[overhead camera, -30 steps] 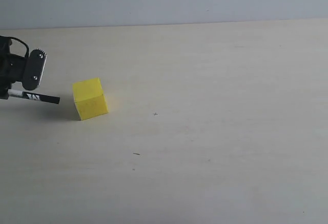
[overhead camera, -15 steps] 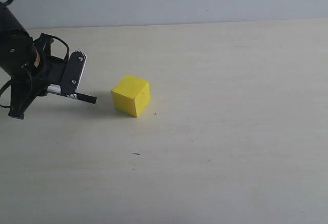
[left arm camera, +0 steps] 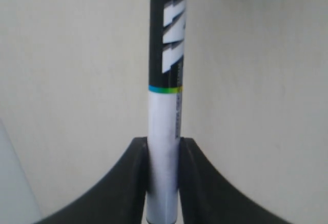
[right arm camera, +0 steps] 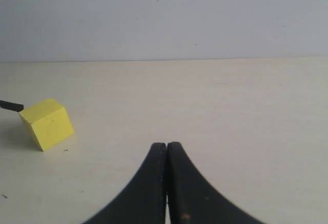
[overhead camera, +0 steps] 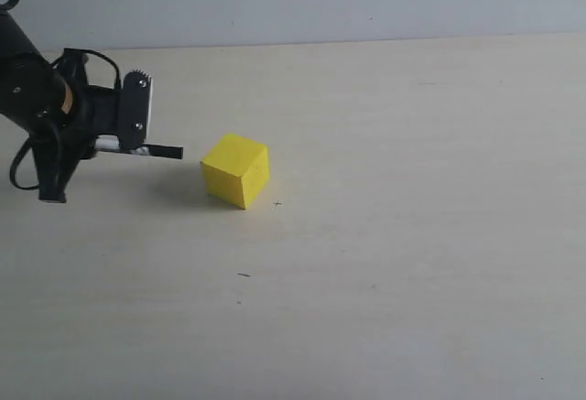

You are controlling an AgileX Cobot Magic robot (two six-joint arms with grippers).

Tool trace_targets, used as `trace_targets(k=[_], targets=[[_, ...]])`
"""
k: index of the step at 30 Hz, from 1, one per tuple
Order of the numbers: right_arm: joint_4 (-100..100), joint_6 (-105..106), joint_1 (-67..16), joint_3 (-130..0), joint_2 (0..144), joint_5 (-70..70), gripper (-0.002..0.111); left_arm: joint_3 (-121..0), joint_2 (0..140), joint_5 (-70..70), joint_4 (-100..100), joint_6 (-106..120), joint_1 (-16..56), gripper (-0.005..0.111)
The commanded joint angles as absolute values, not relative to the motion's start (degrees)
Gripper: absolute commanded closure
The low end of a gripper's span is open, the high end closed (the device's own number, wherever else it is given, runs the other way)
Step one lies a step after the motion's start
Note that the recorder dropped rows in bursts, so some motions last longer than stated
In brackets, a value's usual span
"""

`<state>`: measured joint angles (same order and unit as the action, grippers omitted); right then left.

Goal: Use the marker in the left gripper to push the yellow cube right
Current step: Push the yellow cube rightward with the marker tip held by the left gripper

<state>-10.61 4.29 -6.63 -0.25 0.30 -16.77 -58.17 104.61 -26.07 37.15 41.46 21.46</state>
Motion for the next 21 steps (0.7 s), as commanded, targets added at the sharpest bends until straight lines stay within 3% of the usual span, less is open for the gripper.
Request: trace_targets(k=[1,5,15,21], targets=[[-10.55,4.43,-6.70,0.00,0.00,-16.38,0.108,-58.58,106.05,-20.87,35.73,40.03,26.18,0.107],[-10.55,4.43,-6.70,0.00,0.00,-16.38,0.108,-58.58,106.67,-21.10,36.47,39.86,28.67,0.107],[-10.55,4.43,-6.70,0.00,0.00,-16.38,0.108,-59.06,106.55,-29.85,35.36,38.46,23.95,0.107],[-10.55,4.43,-6.70,0.00,0.00,-16.38,0.108,-59.06,106.55,-26.13,32.40,38.46,28.21,0.107]])
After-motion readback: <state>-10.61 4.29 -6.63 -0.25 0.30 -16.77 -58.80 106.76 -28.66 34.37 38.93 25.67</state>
